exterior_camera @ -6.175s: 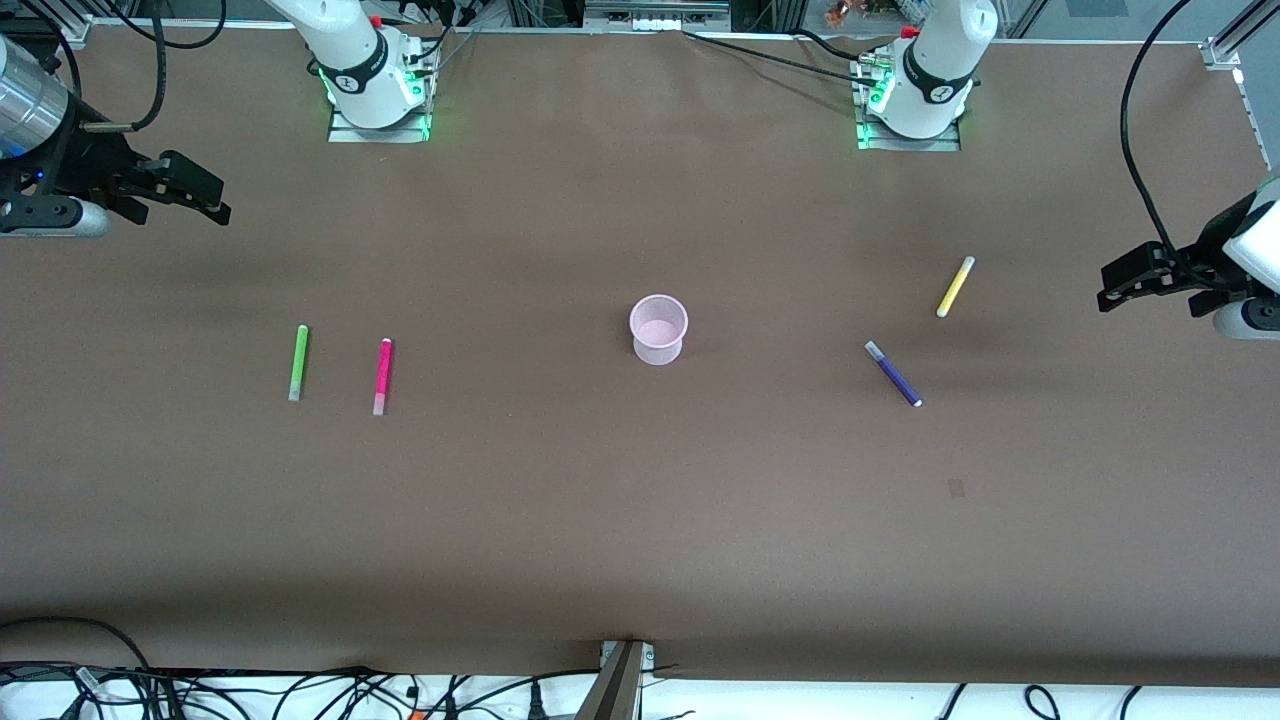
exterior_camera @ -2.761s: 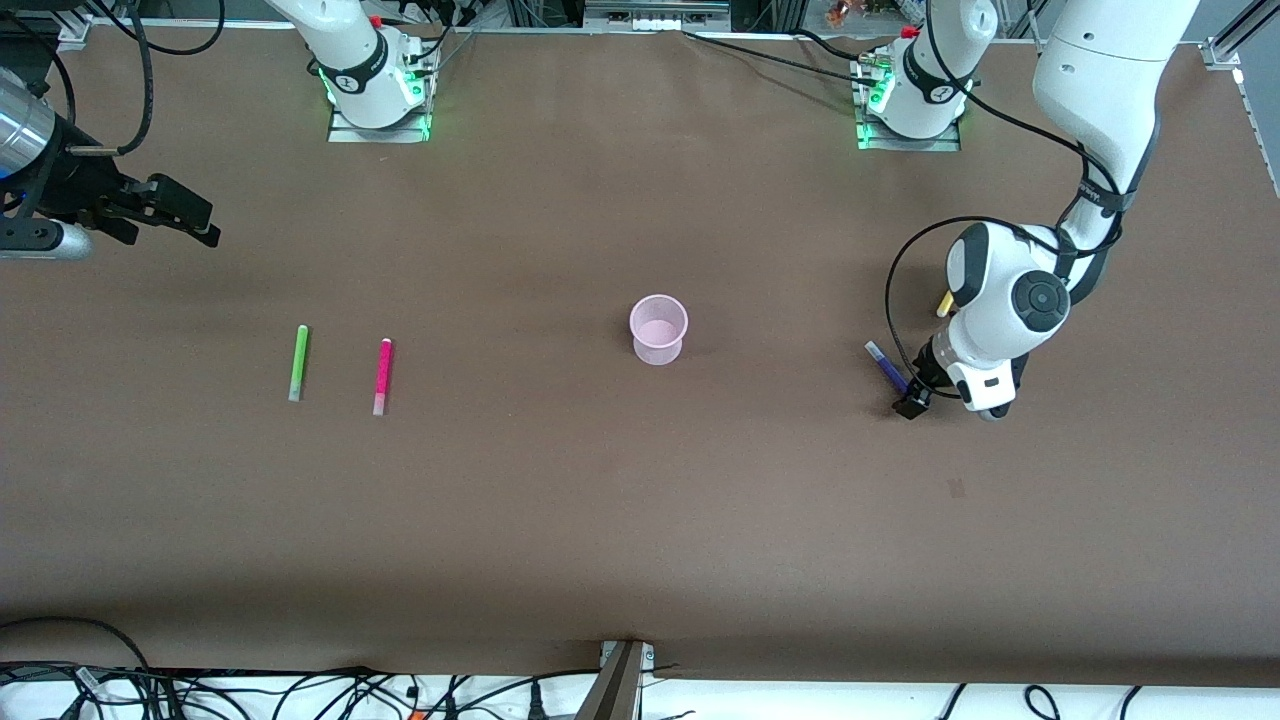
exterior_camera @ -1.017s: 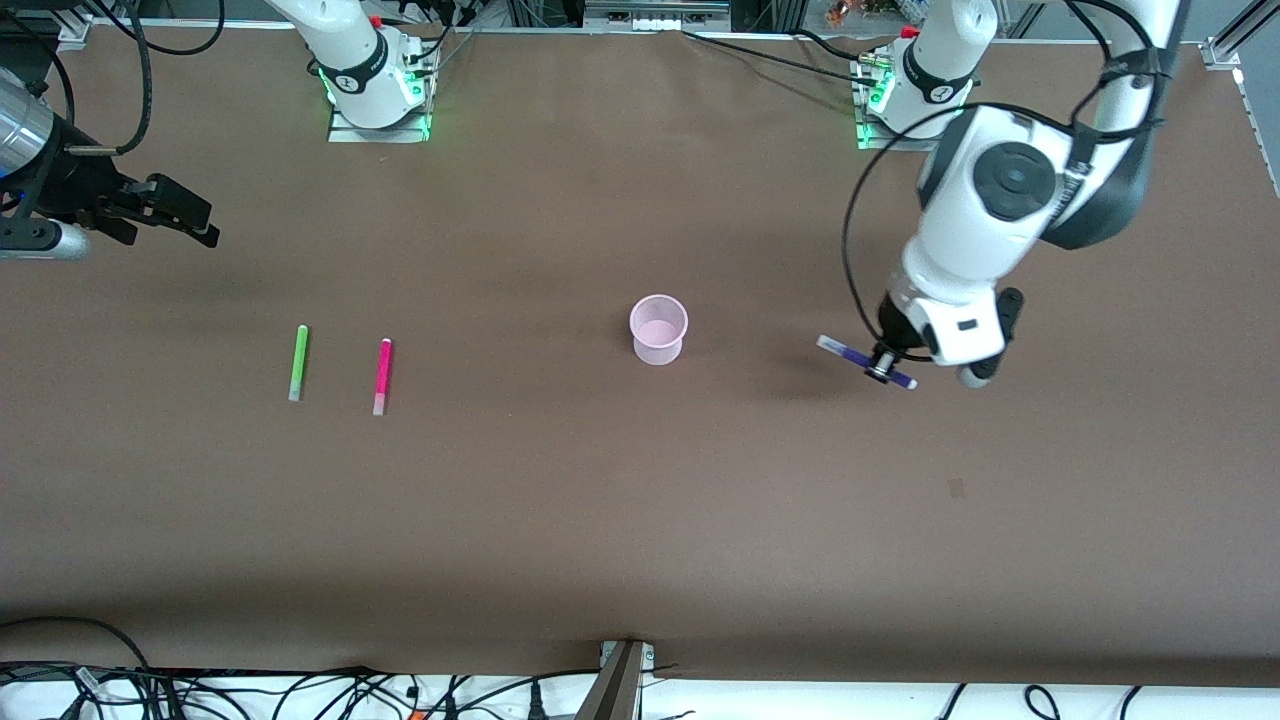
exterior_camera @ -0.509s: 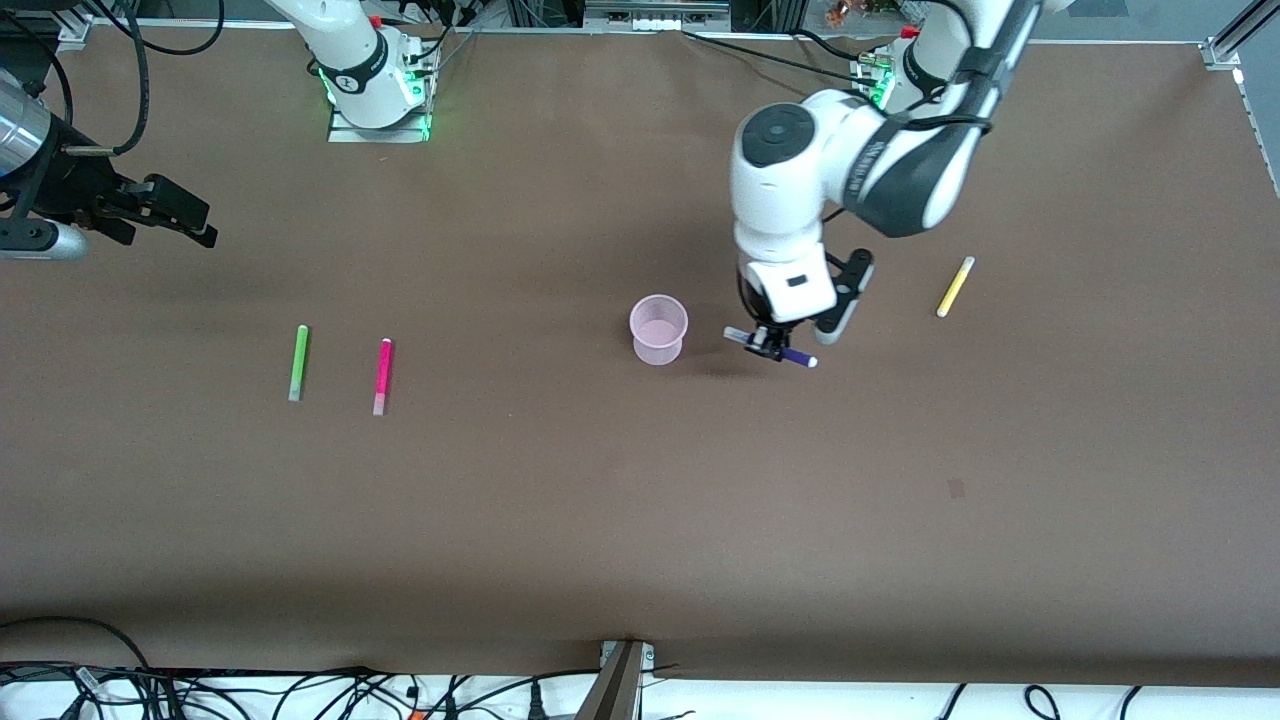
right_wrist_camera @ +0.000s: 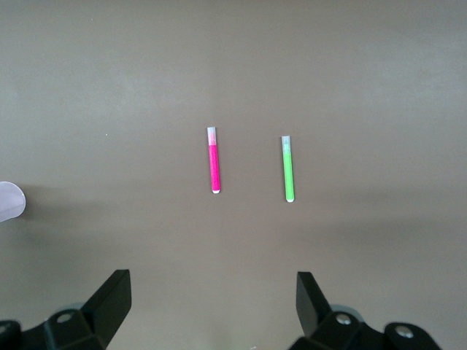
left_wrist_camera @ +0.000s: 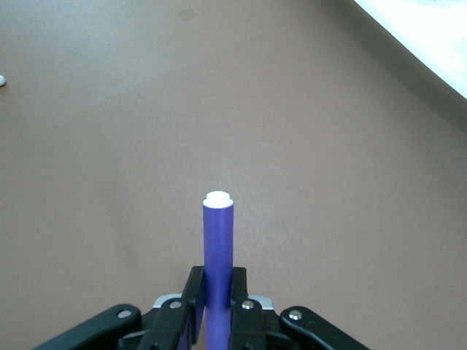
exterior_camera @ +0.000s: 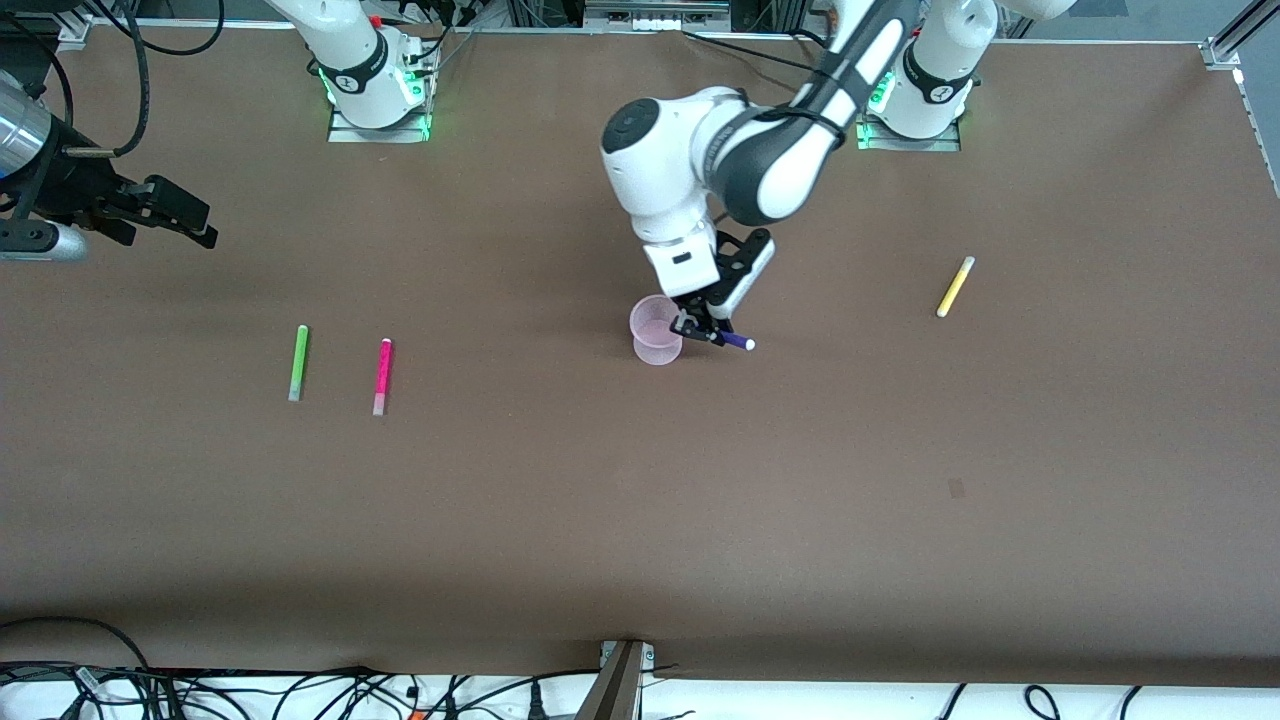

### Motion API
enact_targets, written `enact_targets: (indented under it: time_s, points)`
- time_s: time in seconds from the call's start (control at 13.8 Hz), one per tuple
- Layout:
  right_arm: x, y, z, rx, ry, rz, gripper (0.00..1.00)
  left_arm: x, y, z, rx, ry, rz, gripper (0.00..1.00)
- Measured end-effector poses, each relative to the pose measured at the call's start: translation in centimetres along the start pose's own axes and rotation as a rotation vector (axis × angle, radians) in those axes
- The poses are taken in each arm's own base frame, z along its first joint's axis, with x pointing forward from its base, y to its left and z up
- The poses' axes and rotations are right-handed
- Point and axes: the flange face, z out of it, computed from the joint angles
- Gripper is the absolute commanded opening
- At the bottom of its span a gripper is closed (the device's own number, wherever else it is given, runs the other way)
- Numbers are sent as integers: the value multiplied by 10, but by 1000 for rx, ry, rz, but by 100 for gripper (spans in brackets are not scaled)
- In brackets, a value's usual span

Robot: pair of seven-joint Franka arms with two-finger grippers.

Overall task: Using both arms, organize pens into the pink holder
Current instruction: 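Lift the blue marker and carry it over the pink cup, then lower the blue marker into the cup while the right gripper reaches out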

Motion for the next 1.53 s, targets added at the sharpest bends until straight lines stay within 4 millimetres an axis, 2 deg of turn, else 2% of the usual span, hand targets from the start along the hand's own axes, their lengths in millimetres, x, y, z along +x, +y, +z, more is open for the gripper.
enact_targets:
  time_s: [0.15,0.44,0.94,1.09,1.16,1.24,1.31,1.38,1.53]
  points:
    - [5,3,10,-2,-18,6,100,-22,-1,-3,17,53,25,0]
    - [18,8,36,-24,-62,14,100,-43,5,-2,-4,119,50,0]
    - [22,11,46,-38,-80,16,100,-81,-4,8,-11,155,99,0]
    - [27,11,61,-41,-110,16,100,-86,-5,12,-5,158,106,0]
    - [31,11,74,-44,-136,17,100,-86,-6,14,-3,159,107,6]
    - [36,11,87,-46,-159,17,100,-86,-5,15,-2,160,107,29]
    - [39,11,97,-48,-175,17,100,-86,-5,15,-2,161,106,41]
    - [41,10,103,-49,-186,15,100,-85,-5,15,-2,161,106,58]
    - [42,9,107,-49,-191,13,100,-83,-4,16,-2,163,100,80]
